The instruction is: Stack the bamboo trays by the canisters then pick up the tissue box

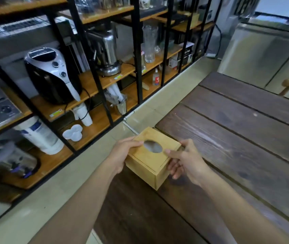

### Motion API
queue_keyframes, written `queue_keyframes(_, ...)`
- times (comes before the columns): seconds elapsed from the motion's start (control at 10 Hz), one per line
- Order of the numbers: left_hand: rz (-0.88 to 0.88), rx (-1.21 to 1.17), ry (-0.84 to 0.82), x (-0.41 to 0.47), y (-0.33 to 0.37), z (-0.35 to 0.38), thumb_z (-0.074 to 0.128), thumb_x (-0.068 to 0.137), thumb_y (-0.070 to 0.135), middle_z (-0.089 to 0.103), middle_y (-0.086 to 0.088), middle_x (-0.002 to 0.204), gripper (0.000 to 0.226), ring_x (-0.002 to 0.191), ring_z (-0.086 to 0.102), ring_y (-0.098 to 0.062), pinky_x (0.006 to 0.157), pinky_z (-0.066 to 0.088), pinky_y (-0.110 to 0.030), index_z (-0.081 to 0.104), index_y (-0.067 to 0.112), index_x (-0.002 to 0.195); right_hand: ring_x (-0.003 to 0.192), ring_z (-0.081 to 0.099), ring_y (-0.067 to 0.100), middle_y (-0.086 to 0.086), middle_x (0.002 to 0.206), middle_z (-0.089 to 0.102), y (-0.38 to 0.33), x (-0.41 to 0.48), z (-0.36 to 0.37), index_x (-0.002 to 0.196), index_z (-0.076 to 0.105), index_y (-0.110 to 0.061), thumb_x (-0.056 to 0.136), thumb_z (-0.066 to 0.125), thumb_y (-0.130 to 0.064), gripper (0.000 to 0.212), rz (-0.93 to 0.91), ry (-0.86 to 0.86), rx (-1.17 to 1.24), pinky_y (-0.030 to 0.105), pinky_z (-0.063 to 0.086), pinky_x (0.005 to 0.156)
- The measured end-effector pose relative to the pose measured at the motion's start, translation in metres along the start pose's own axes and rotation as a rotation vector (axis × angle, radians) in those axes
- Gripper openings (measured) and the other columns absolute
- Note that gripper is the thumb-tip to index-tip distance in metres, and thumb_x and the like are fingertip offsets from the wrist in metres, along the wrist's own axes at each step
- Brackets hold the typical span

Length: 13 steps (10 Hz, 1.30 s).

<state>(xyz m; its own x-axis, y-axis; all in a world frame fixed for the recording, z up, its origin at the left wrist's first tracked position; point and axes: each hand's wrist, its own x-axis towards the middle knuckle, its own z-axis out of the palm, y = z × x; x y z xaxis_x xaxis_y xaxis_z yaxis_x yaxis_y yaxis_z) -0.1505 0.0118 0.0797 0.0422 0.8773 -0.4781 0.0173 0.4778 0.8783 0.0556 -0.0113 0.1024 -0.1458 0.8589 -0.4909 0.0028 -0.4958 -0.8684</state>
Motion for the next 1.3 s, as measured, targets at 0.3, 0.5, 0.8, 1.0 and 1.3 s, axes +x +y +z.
queue_keyframes(0.3,-0.021,-0.111,0.094,-0.051,-0.042,-0.086,0.064,0.079,0.017,0.075,-0.004,0.100,0.033,0.098,0.066,-0.022,0.082,0.049,-0.035,0.069,0.017,0.111,0.041,0.056,0.026,0.018,0.059,0.058,0.037,-0.018,0.078,0.107,0.031,-0.019,0.084,0.064,-0.012,0.041,0.034,-0.173,-0.030,0.028,0.046,0.032)
queue_keyframes(0.5,-0.043,-0.148,0.146,-0.074,-0.067,-0.121,0.065,0.079,0.013,0.072,-0.011,0.106,0.032,0.100,0.066,-0.027,0.090,0.049,-0.039,0.069,0.014,0.111,0.042,0.059,0.029,0.011,0.050,0.063,0.062,-0.022,0.114,0.096,0.035,-0.020,0.083,0.066,-0.012,0.035,0.015,-0.207,-0.077,0.029,0.048,0.034)
queue_keyframes(0.8,0.014,-0.092,0.123,-0.076,-0.085,-0.128,0.071,0.076,0.017,0.076,-0.003,0.095,0.025,0.087,0.071,-0.018,0.065,0.054,-0.025,0.073,0.017,0.101,0.042,0.059,0.030,0.013,0.055,0.061,0.093,-0.033,0.122,0.092,0.037,-0.020,0.075,0.075,-0.021,0.042,0.000,-0.115,-0.131,0.030,0.048,0.036)
queue_keyframes(1.0,0.036,-0.060,0.082,-0.076,-0.085,-0.130,0.069,0.079,0.020,0.076,0.000,0.097,0.021,0.090,0.070,-0.017,0.070,0.053,-0.026,0.073,0.023,0.099,0.049,0.063,0.023,0.014,0.073,0.064,0.090,-0.035,0.122,0.092,0.038,-0.023,0.076,0.073,-0.031,0.040,-0.011,-0.115,-0.271,0.030,0.050,0.039)
queue_keyframes(1.3,0.087,0.450,-0.085,-0.063,-0.036,-0.126,0.059,0.086,0.039,0.057,0.012,0.120,0.036,0.112,0.050,-0.007,0.091,0.040,-0.027,0.058,0.032,0.121,0.089,0.062,0.013,0.000,0.106,0.063,0.043,-0.041,0.086,0.128,0.040,-0.020,0.082,0.058,-0.051,0.058,-0.054,-0.343,-0.948,0.025,0.051,0.071)
